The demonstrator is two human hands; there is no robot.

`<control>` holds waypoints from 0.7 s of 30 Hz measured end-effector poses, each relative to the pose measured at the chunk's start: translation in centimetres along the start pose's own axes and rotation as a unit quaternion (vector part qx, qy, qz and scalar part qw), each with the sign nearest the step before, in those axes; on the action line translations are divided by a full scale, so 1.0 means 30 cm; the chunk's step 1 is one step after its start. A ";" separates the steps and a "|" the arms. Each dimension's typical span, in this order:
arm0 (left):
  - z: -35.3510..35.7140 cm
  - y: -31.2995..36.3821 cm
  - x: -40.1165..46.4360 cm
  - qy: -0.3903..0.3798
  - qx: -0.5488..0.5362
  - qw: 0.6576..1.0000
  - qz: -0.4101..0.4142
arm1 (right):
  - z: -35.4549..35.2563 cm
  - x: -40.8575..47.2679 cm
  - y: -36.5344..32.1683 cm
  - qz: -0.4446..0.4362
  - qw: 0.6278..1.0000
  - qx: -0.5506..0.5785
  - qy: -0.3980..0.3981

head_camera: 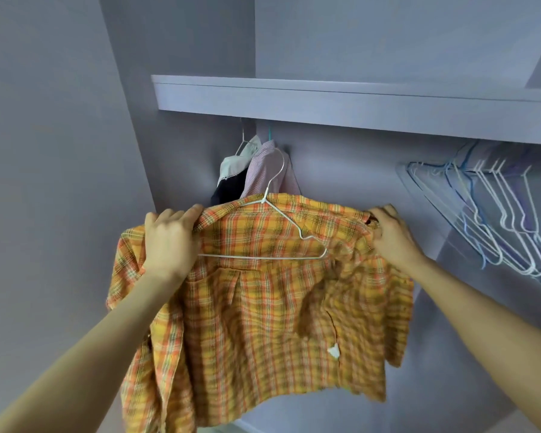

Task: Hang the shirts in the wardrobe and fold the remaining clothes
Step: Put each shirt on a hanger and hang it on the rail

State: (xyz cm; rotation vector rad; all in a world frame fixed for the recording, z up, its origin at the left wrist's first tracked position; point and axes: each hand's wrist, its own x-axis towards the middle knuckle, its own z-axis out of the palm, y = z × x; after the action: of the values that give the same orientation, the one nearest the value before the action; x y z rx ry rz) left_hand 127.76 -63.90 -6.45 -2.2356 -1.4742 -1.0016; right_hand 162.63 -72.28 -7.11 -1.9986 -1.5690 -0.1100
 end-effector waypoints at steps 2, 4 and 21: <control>0.003 0.007 0.004 0.006 -0.005 1.000 -0.021 | -0.012 0.014 -0.021 0.004 0.999 0.026 0.035; 0.006 0.016 0.008 0.009 -0.024 0.998 -0.060 | -0.022 0.020 -0.062 0.010 0.991 0.092 0.096; -0.008 0.032 0.012 -0.016 -0.218 0.969 -0.114 | 0.040 0.028 -0.242 -0.119 0.987 0.092 -0.057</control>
State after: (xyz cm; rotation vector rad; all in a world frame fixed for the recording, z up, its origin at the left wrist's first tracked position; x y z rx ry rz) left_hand 128.59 -64.22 -5.91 -2.4124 -1.6864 -1.4957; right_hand 155.94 -70.01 -4.87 -1.6981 -1.8168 0.0548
